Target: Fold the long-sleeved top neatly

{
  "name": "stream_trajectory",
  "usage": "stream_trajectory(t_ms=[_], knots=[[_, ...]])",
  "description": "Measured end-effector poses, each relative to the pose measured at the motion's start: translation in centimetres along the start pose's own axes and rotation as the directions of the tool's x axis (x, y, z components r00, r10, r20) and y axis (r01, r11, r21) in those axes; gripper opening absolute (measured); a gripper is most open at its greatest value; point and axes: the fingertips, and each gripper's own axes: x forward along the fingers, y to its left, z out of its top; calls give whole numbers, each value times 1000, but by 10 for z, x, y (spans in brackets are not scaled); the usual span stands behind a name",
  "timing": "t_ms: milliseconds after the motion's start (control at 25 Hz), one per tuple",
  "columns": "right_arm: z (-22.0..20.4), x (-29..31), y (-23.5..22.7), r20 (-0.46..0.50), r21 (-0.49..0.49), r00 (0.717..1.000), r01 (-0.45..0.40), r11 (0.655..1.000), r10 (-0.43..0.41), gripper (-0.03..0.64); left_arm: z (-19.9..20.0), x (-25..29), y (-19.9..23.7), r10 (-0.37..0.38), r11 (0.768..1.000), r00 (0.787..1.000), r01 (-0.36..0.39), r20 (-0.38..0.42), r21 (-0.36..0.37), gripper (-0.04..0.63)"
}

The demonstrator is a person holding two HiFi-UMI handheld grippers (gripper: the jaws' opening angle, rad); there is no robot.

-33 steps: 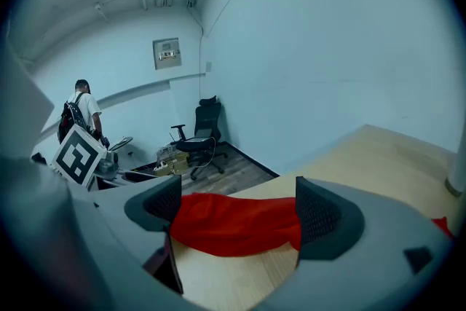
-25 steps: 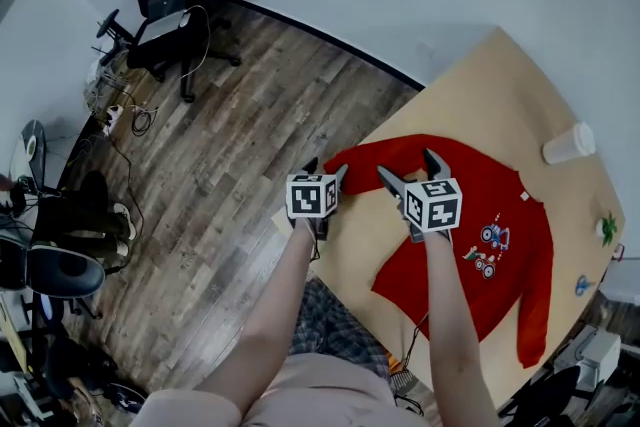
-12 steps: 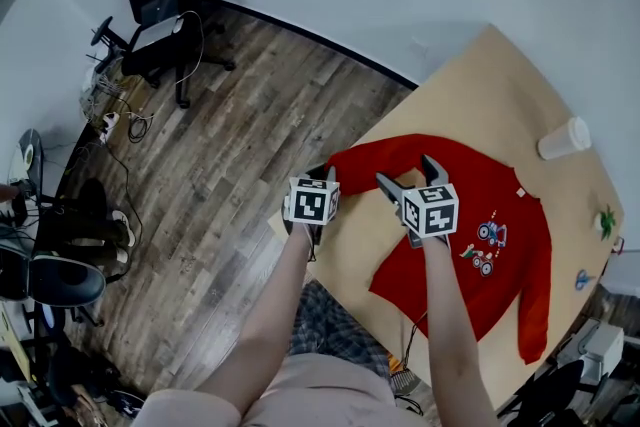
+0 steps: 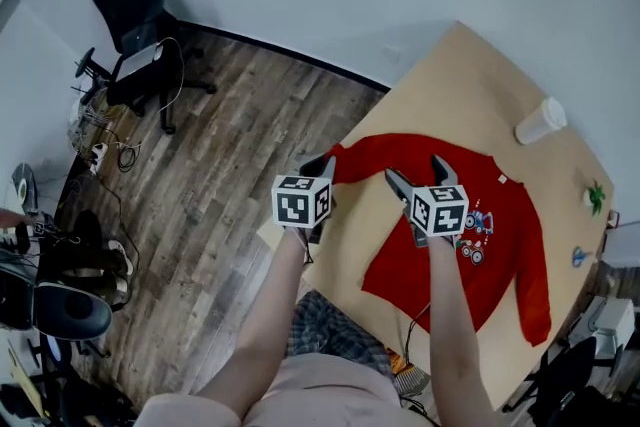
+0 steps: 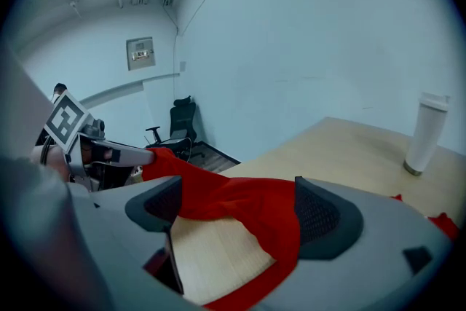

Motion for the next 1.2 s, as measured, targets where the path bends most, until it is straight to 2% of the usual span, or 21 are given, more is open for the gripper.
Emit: stream_trajectory(t_ms=[320,560,680,880,1200], knots=[[-6,-73,-70,41,94,982,182,979,-186,466,45,21,-86,-153,985,987,149,48,82,18],[-29,-144,-125,43,186,943,317,930,-330,466,63,47,-177,-293,948,955,286,34,142,18],[-45,-176,-145,39,228,920,372,900,-390,466,62,58,-224,-361,919,932,355,6,175,18],[-75,-230,-174,25,300,876,453,840,-481,466,44,75,-302,-459,855,886,461,-65,236,18],[-121,-292,-202,-8,385,815,537,751,-579,465,-4,87,-394,-554,747,808,590,-202,308,18]])
